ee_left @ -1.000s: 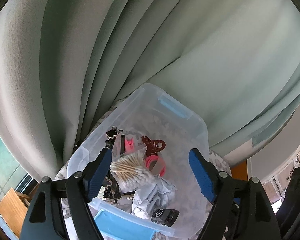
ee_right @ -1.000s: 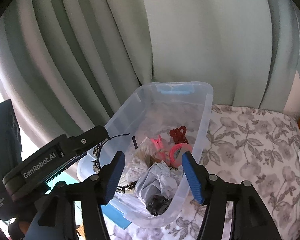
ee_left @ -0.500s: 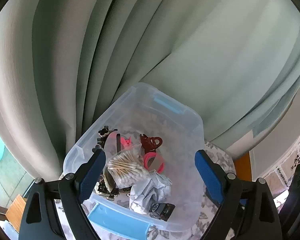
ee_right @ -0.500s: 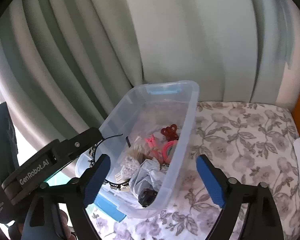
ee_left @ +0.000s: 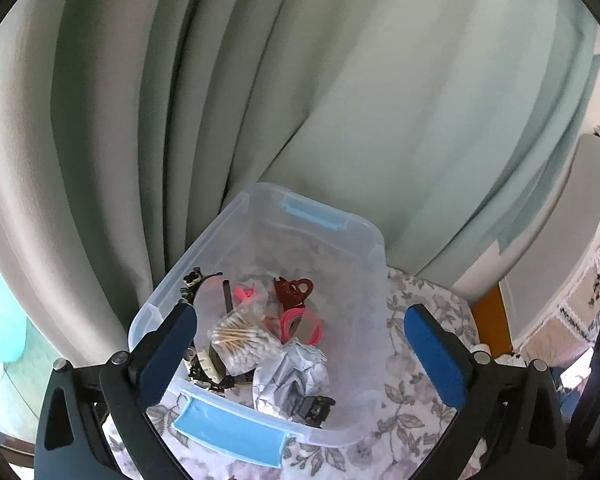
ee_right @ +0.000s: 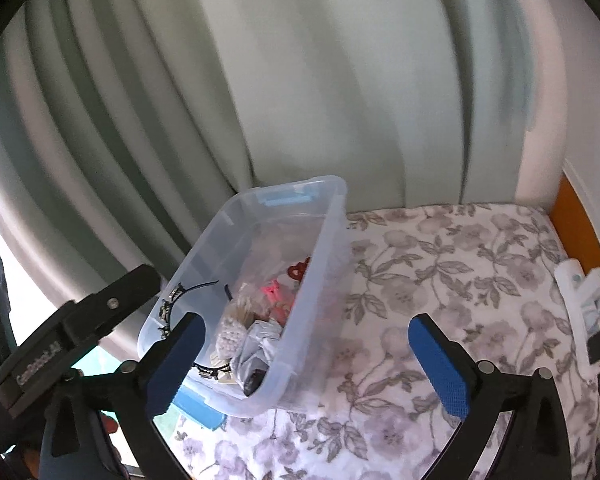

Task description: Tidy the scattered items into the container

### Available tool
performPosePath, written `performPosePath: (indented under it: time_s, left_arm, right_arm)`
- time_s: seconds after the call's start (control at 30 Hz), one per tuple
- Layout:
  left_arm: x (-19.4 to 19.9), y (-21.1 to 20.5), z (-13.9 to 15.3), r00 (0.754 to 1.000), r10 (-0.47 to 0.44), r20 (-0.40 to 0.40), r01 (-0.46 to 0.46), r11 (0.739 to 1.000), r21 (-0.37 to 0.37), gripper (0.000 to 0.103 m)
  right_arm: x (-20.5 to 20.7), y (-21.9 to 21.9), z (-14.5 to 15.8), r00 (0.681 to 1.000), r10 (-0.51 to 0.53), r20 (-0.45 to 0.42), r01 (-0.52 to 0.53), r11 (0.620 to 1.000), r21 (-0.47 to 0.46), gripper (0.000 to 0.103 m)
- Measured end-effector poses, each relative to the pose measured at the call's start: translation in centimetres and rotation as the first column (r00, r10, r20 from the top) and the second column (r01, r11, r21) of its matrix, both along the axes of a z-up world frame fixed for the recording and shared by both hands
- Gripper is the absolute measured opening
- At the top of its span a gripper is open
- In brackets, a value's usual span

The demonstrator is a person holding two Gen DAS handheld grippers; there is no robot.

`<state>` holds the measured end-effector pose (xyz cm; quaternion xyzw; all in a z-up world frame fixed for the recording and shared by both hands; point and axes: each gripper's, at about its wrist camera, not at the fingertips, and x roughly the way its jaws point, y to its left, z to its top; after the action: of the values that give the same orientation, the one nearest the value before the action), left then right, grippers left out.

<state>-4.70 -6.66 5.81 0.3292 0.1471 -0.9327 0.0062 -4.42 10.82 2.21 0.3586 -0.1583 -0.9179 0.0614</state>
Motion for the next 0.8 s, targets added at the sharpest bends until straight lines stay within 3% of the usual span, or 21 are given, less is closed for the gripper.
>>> performPosePath:
  time_s: [0.57,0.8]
  left_arm:
    - [1.4,5.1,0.1,0.996,-0.064,0.061,0.074,0.983,-0.17,0.103]
    - [1.6,7.4,-0.2,0.991,-0.082,0.105,0.108,0.958,-0.266,0.103]
  right_arm:
    - [3.4,5.9,-1.1,0.994,-0.087,0.065,0.088,0.996,-0.006,0.103]
    - [4.4,7.2,-1.3,0.989,-0.101,0.109,0.104,0.994,-0.019,0.103]
